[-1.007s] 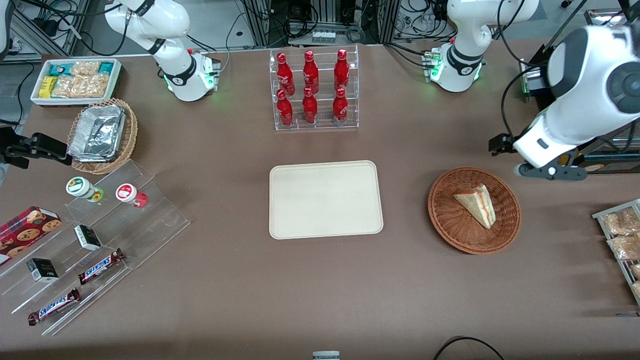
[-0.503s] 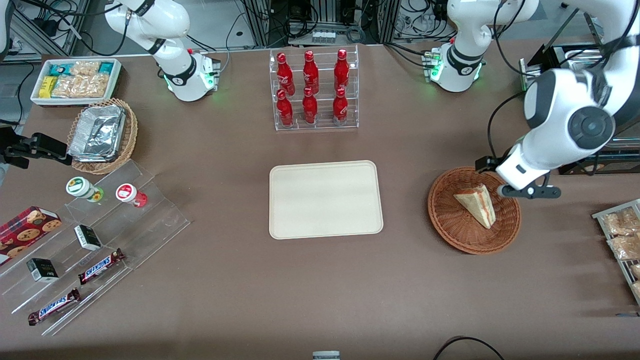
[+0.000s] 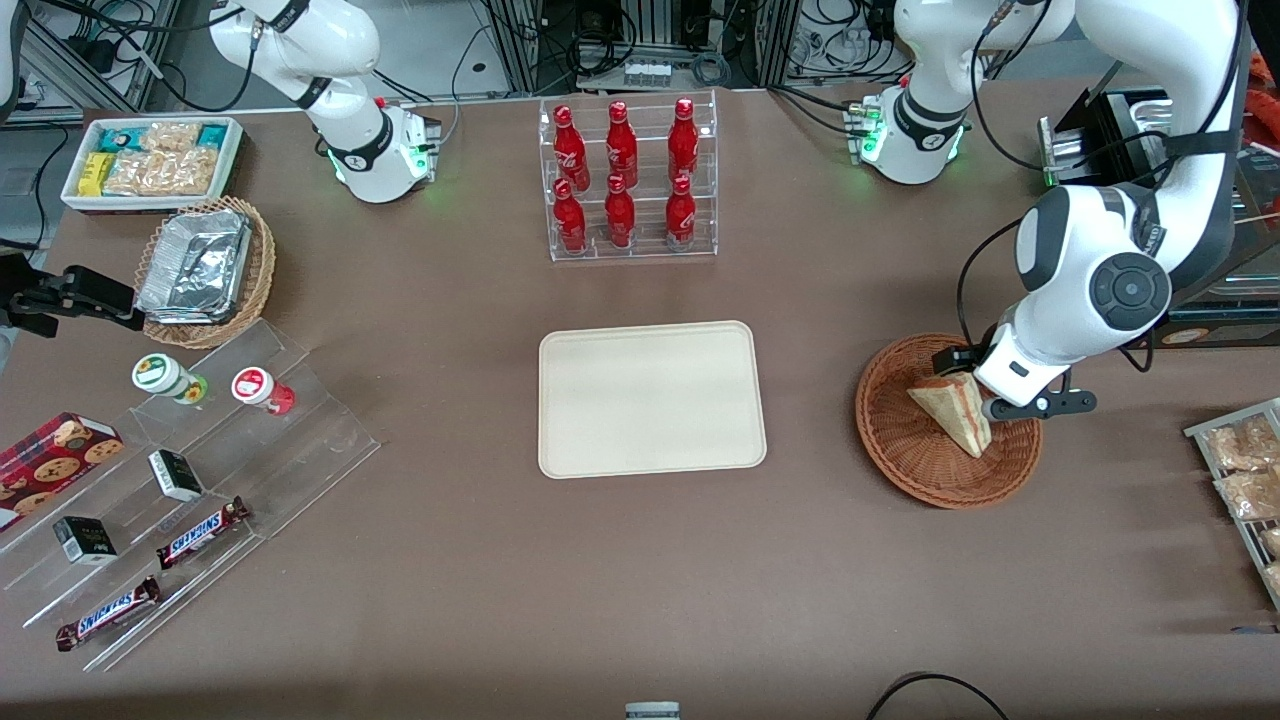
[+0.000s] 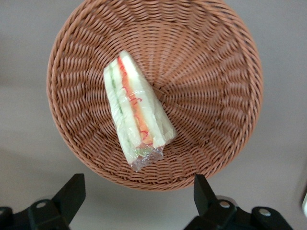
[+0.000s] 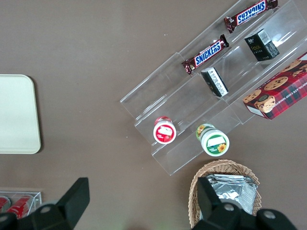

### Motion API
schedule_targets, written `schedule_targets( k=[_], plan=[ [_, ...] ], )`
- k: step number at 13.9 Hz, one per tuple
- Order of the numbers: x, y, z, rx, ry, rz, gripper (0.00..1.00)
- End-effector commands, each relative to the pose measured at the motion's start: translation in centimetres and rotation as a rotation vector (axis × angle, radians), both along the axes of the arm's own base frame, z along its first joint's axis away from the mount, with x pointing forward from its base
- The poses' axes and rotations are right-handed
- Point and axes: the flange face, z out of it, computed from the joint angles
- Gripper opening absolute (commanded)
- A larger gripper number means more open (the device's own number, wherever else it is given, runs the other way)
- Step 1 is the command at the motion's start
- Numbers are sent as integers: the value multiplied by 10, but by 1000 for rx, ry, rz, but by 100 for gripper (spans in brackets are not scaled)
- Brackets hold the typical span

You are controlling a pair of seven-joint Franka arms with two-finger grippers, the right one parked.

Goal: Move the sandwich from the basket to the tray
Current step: 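Lower the left gripper and close it on the wrapped sandwich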

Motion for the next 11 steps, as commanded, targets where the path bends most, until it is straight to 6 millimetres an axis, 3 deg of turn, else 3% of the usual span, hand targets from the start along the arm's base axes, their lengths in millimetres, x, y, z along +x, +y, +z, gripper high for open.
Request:
schedule_targets(
  k=[1,5,11],
  plan=[
    [1,-2,-10,30,-34,160,100],
    [3,0,-9,24,-73,230,100],
    [-4,12,-26,18,-125,311,100]
  ],
)
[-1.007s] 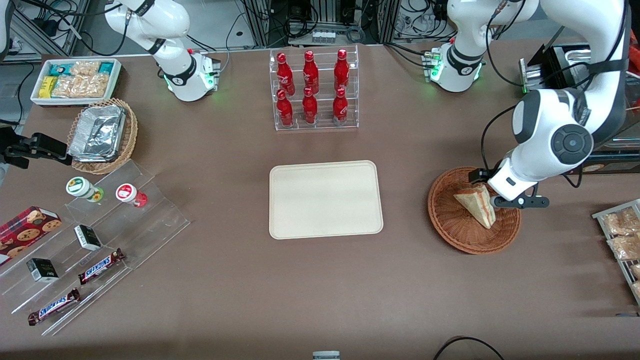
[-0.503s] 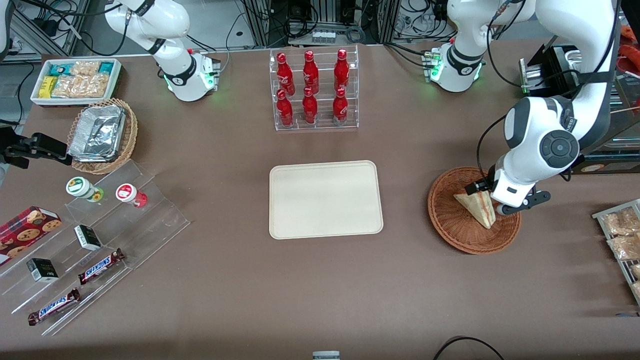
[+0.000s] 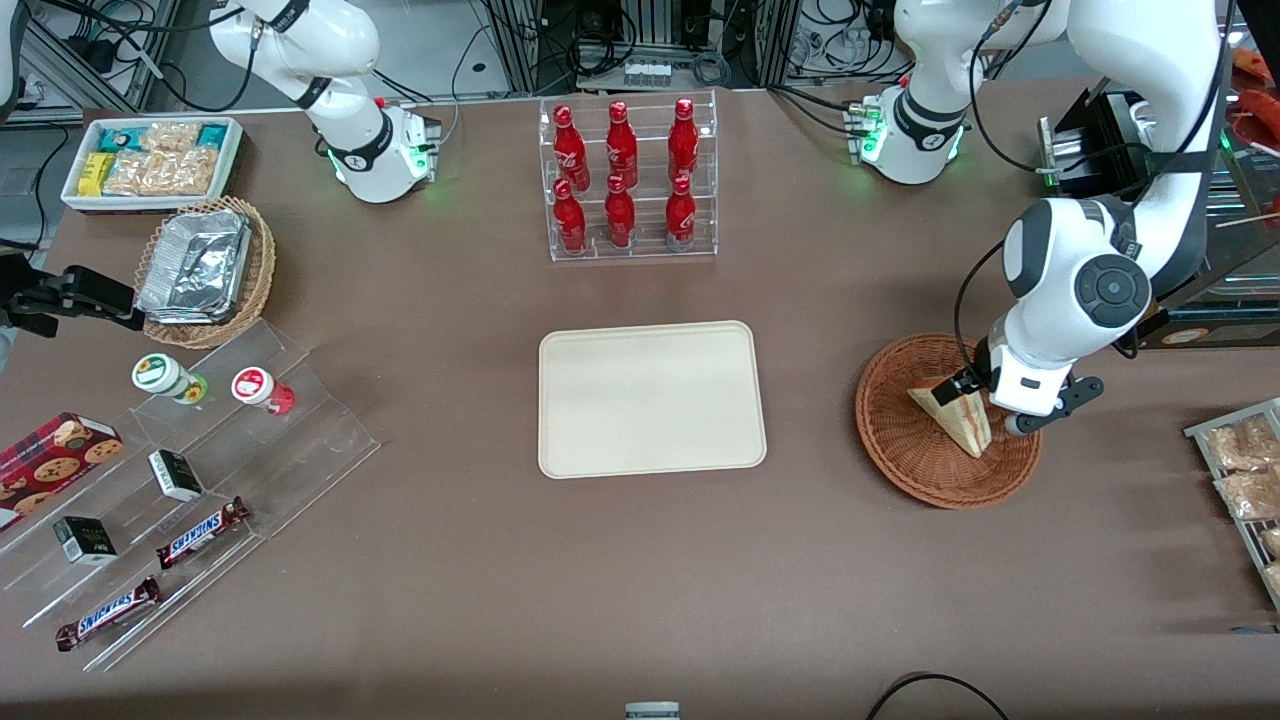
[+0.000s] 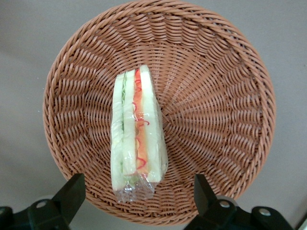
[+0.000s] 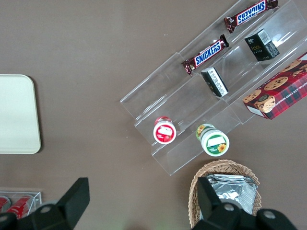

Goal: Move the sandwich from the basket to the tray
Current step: 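Lower the left gripper and close it on the wrapped sandwich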

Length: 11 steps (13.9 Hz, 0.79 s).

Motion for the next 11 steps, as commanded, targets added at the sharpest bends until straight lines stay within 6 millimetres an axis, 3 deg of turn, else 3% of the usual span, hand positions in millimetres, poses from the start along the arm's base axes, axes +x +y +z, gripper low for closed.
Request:
schedule_targets(
  k=[1,11],
  plan=[
    [-5,6,-3,3,-24,26,100],
    [-9,6,-47,-8,-39,88,99]
  ],
)
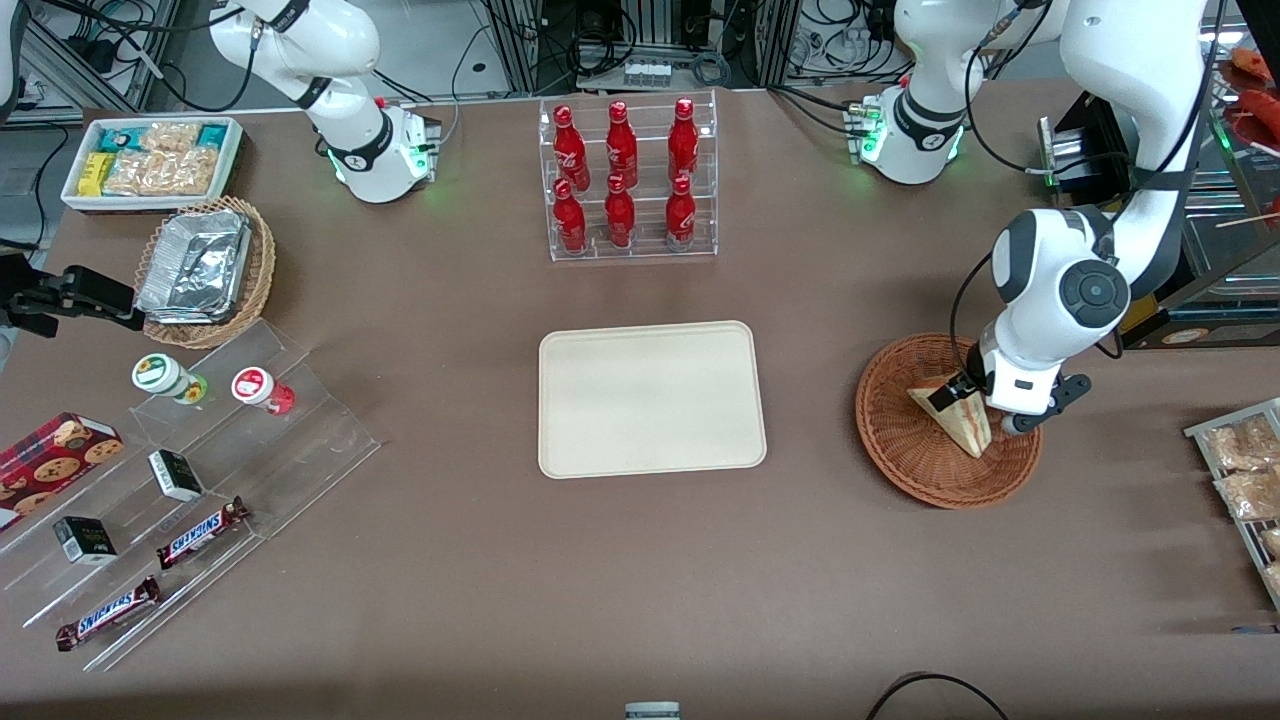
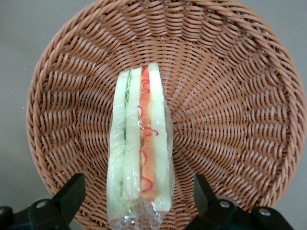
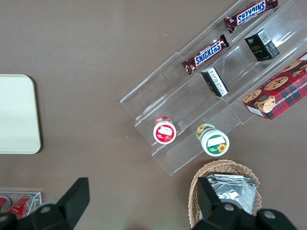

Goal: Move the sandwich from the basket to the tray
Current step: 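Lower the left gripper and close it on the wrapped sandwich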

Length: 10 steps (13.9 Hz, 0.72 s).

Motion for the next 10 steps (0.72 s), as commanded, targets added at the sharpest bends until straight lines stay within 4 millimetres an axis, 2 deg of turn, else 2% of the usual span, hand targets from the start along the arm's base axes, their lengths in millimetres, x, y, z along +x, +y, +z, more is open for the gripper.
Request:
schedule_targets(
  k=[1,2,4,5,8,10],
  plan=[
    [0,0,-8,-2,-9,19,89],
    [0,2,-8,-1,-9,30,66],
    [-2,3,-10,0,-5,49,9],
    [-3,2,-9,0,-3,48,0],
    [-4,2,0,6,16,45,0],
    [-6,-7,18,16,32,17,0]
  ],
)
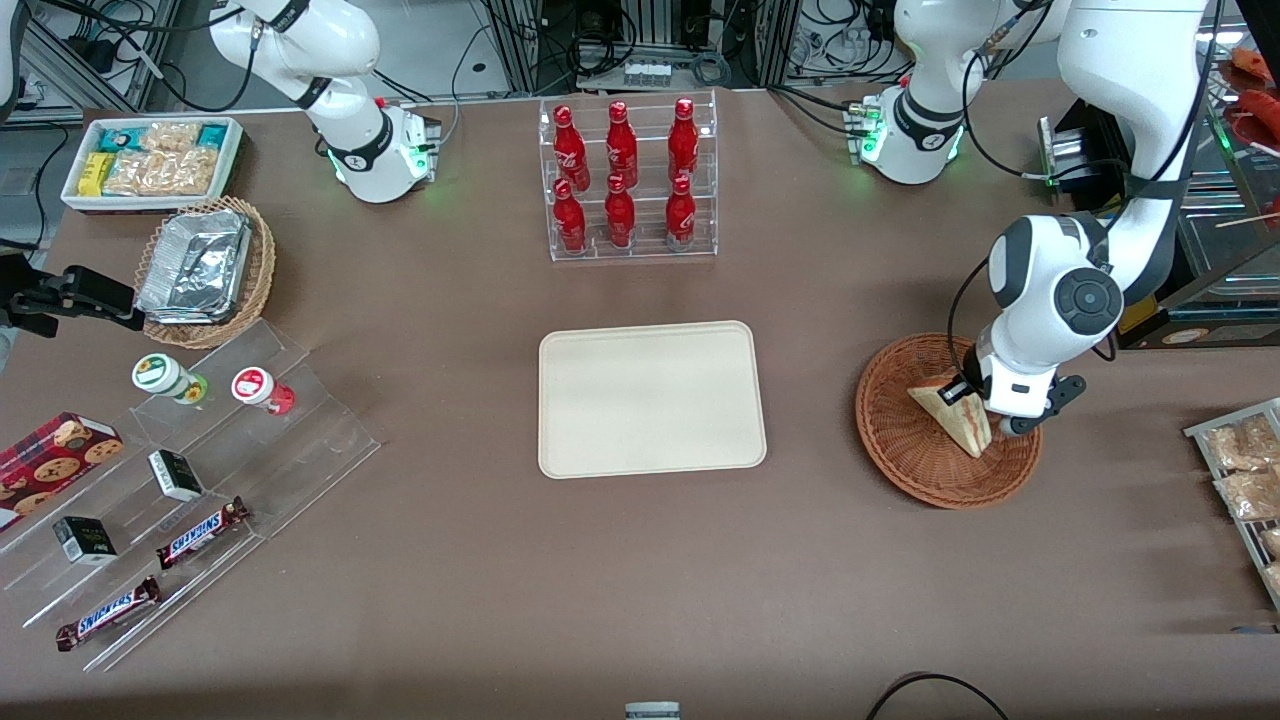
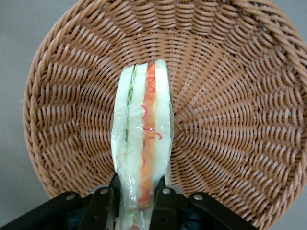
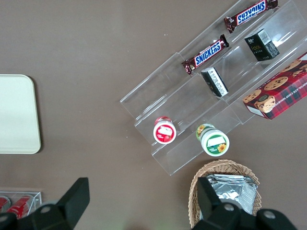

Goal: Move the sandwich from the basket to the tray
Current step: 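Lift the sandwich and carry it over the beige tray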

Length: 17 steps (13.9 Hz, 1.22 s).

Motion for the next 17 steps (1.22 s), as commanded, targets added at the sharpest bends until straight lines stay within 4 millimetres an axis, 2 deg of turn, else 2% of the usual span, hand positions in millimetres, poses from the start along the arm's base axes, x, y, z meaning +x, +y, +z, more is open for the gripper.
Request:
schedule_targets(
  k=[1,4,7,10,12,17],
  plan=[
    [-4,-16,31,16,12,-30,0],
    [4,-48,58,25,41,-92,0],
    [1,-105,86,43,92,-190,0],
    [2,-159,122,52,106,-265,0],
    [-5,-200,131,46,89,-329,0],
    [-17,-303,121,3,82,-480,0]
  ],
)
